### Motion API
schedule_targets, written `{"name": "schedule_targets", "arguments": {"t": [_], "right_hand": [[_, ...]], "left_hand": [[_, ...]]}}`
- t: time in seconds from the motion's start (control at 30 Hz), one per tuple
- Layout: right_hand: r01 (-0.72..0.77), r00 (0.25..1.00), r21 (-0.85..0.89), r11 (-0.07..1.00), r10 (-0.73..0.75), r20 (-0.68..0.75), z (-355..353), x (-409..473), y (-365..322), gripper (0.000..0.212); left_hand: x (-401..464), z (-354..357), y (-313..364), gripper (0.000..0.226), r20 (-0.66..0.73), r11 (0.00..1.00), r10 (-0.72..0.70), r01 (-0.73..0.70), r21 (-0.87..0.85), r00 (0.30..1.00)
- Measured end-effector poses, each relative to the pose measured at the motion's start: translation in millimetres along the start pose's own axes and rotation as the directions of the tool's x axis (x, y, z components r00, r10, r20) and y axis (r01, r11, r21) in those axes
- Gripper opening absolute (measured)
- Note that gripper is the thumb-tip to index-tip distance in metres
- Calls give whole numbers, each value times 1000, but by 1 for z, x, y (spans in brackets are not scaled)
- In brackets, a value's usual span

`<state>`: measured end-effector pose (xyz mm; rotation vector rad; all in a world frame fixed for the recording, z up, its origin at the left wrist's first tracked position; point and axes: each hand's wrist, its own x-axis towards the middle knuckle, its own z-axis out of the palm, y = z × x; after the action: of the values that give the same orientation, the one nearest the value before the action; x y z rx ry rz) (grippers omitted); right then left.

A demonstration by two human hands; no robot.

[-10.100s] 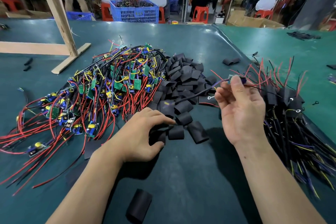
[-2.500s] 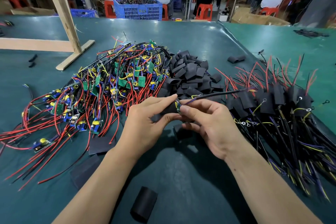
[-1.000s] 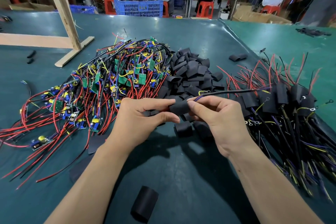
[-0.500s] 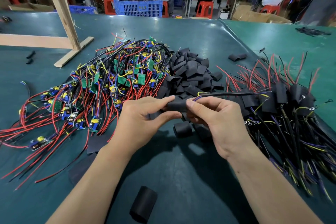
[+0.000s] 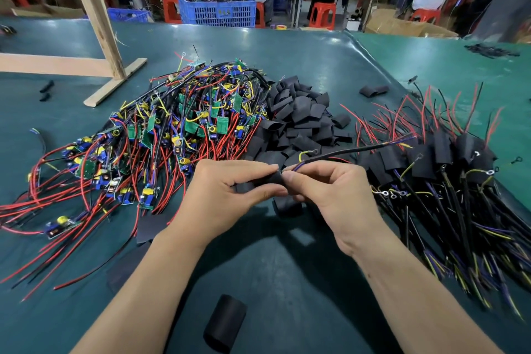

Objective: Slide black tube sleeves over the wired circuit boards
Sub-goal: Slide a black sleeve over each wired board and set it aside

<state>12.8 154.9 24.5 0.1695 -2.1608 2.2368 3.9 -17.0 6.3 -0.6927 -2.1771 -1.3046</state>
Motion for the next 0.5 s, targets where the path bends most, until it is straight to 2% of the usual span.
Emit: {"name": "schedule_targets", "arguments": {"t": [0.17,0.27,0.37,0.5], "right_hand": [[-214,976,157,964,206,67,1,0,0,16],[-314,948,211,926,295,118,1,0,-1,15],[-333,940,227,915,304,155,2,-1,-2,14],[-286,958,249,925,282,53,1,4,-3,15]], "left_hand": [[0,2,2,34,-21,999,31,-30,40,999],[-1,3,2,34,15,996,45,-46,80,999],[-2,4,2,34,42,994,56,-59,89,998],[1,2,4,53,60,995,21,-27,93,998]]}}
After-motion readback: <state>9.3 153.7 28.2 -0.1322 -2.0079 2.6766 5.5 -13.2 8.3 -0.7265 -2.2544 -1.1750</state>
